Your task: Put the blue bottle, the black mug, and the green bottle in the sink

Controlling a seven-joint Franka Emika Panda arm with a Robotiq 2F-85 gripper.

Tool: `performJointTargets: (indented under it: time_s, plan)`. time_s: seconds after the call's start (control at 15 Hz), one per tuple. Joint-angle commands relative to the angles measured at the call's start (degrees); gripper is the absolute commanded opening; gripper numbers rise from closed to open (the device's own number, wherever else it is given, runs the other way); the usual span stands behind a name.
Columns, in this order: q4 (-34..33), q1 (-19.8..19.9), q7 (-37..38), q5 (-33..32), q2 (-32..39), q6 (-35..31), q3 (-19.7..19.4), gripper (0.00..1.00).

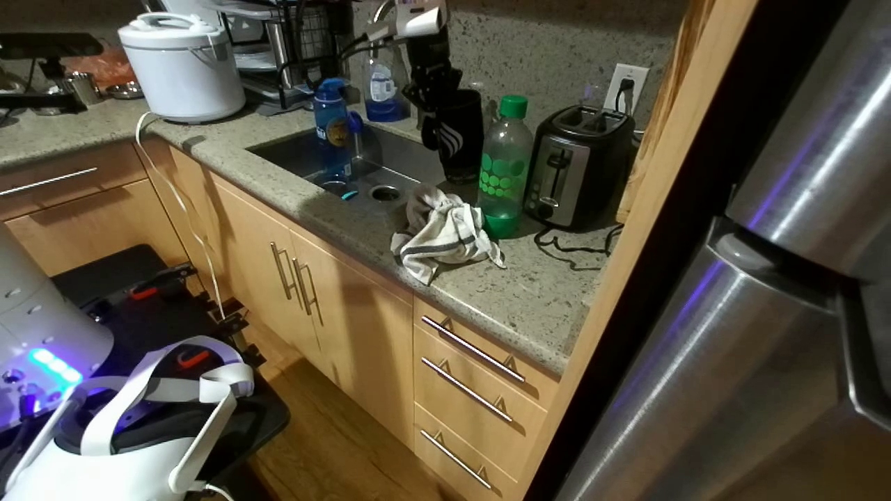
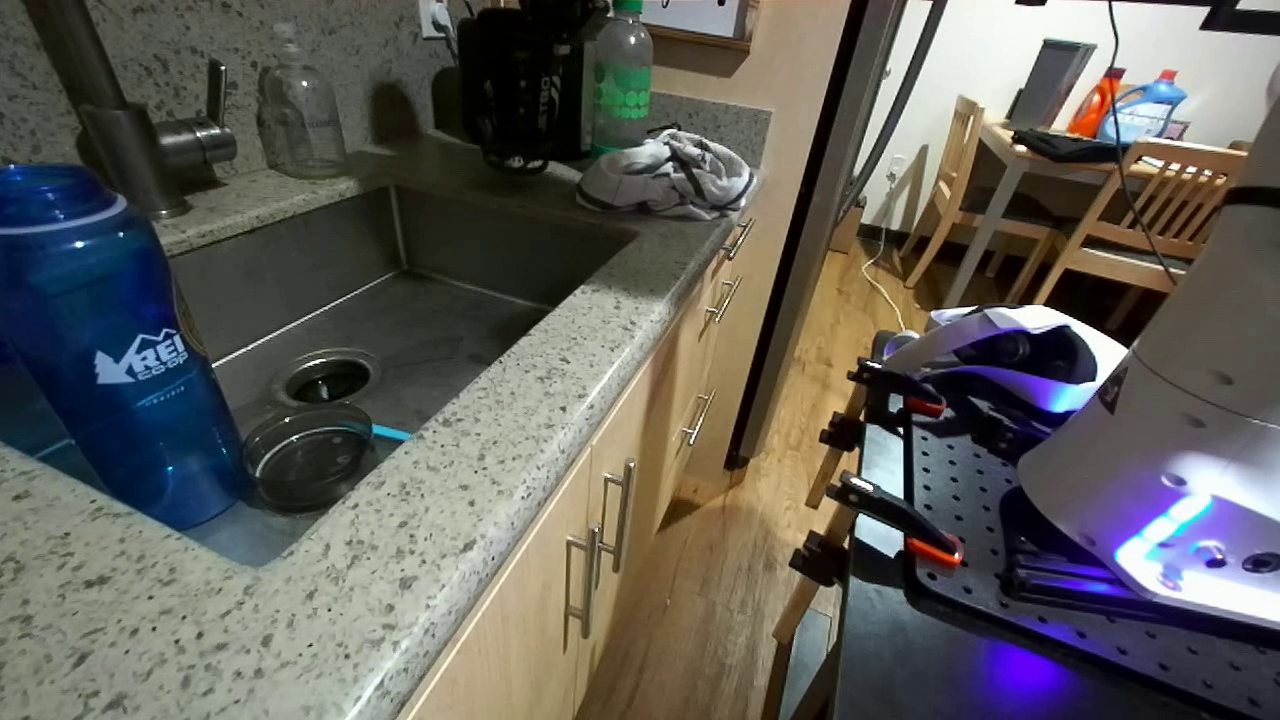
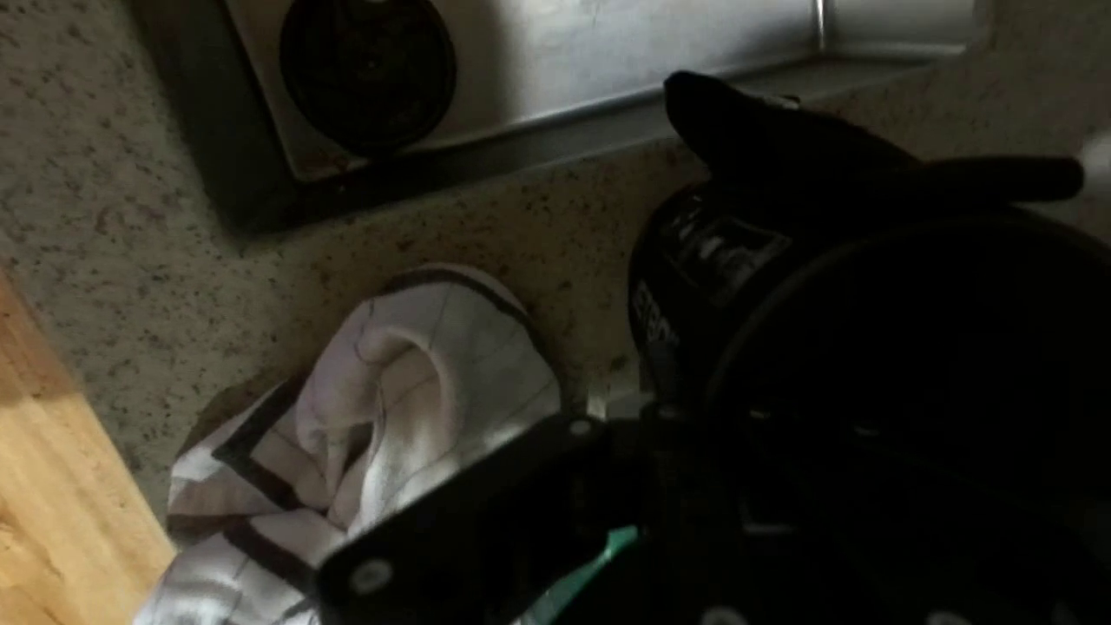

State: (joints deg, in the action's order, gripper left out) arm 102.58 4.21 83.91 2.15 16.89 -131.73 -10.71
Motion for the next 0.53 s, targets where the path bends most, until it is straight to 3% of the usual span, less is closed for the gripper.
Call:
performJointTargets:
  time_s: [0.0,0.47]
  plan:
    - [3.03,-1.67,-4.11,2.03,-2.96,-1.88,3.49,0.03]
    - [-0.36,-5.45,-6.84,1.03,-0.27,0.74,6.84,0.03]
